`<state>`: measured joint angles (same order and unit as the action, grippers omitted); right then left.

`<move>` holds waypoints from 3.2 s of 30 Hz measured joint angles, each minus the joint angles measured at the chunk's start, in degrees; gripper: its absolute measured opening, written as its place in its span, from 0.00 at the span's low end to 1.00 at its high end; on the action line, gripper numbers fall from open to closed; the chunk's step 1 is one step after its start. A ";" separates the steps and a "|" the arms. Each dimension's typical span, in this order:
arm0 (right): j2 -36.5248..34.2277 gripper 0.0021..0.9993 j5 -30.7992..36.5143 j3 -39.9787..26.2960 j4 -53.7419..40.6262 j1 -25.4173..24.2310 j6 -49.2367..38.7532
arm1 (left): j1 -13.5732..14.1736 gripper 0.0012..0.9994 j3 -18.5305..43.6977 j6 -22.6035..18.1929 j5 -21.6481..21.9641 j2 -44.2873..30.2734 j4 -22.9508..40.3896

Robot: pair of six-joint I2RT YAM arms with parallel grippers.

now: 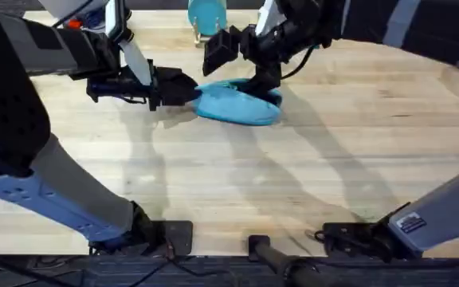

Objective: Unzip the bag, pick up the pens from the table one at a time and place them inside, then zip the bag closed.

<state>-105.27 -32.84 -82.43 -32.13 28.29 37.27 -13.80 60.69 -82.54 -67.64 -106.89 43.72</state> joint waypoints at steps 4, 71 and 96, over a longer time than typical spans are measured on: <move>0.00 1.00 -1.52 0.00 0.59 -0.01 0.07 | 0.00 0.04 0.00 0.01 0.00 0.00 0.00; 15.65 1.00 2.29 -7.80 -14.21 -0.01 -37.76 | 0.00 0.04 0.00 0.00 0.02 0.00 0.00; 15.65 1.00 16.49 -21.42 -31.34 0.01 -55.15 | 0.00 0.04 0.00 0.00 0.02 0.00 0.00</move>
<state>-89.62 -16.36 -103.85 -63.47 28.29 -17.88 -13.80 60.69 -82.54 -67.61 -106.89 43.72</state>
